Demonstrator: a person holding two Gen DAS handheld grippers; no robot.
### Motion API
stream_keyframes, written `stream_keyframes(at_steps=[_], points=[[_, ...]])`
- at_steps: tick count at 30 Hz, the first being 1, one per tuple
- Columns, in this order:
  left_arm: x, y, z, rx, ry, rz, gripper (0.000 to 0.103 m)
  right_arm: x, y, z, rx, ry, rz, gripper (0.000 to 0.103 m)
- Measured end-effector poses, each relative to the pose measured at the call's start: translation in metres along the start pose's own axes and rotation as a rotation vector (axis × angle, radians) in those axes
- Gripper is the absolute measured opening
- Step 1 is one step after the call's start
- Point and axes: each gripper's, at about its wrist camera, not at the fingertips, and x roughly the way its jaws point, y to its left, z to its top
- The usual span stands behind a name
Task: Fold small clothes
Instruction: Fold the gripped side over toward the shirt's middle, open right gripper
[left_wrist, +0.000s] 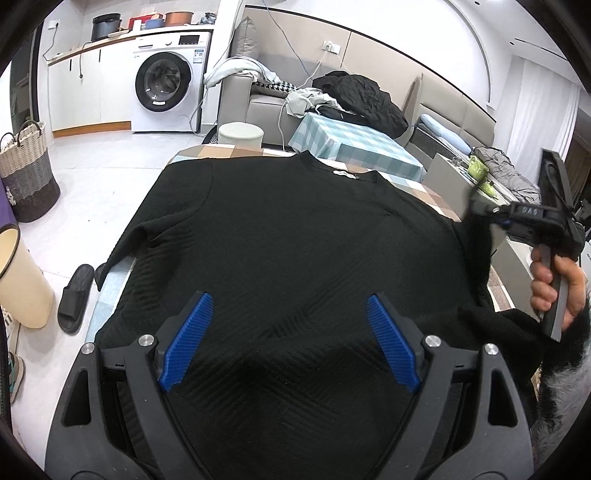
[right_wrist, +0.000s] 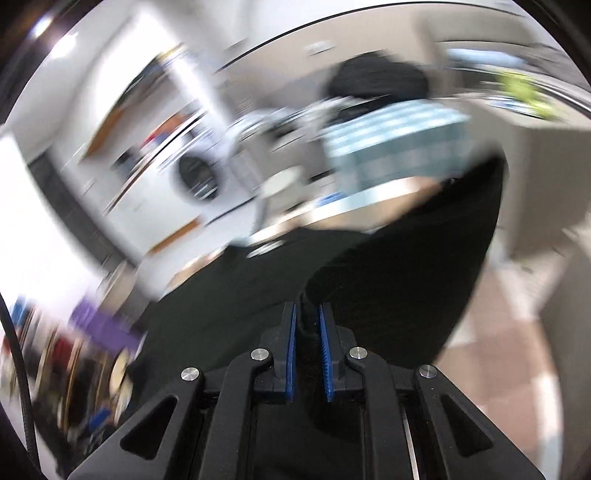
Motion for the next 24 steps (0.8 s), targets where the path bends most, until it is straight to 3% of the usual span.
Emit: stream_keyframes(at_steps=[3, 6, 8, 11, 15, 17, 18, 21, 24], points=[[-0.002, 0.002, -0.001, 0.004, 0.002, 0.004, 0.085, 0.014, 0.019, -0.009, -0.085, 0.082, 0.056, 0.026], [-0.001, 0.005, -0.003, 0.0, 0.009, 0.003, 0.085, 0.001, 0.001, -0.016, -0.05, 0.059, -0.015, 0.039], [0.0, 0.007, -0.004, -0.002, 0.014, 0.003, 0.085, -0.002, -0.023, -0.027, 0.001, 0.094, -0.151, 0.04], [0.003, 0.008, -0.004, 0.0, 0.022, 0.009, 0.085, 0.007, -0.055, -0.036, 0.067, 0.161, -0.24, 0.041], [0.005, 0.015, -0.002, -0.017, 0.031, 0.03, 0.085, 0.027, -0.074, -0.049, 0.115, 0.238, -0.192, 0.041], [0.005, 0.022, -0.001, -0.029, 0.033, 0.048, 0.085, 0.034, -0.073, -0.051, 0.096, 0.245, -0.211, 0.041], [0.005, 0.026, -0.001, -0.039, 0.031, 0.057, 0.085, 0.035, -0.069, -0.05, 0.071, 0.233, -0.213, 0.04], [0.005, 0.042, 0.0, -0.075, 0.034, 0.094, 0.085, 0.045, -0.065, -0.049, 0.004, 0.238, -0.227, 0.015], [0.003, 0.056, 0.001, -0.101, 0.034, 0.129, 0.085, 0.046, -0.067, -0.048, -0.001, 0.231, -0.247, 0.009]])
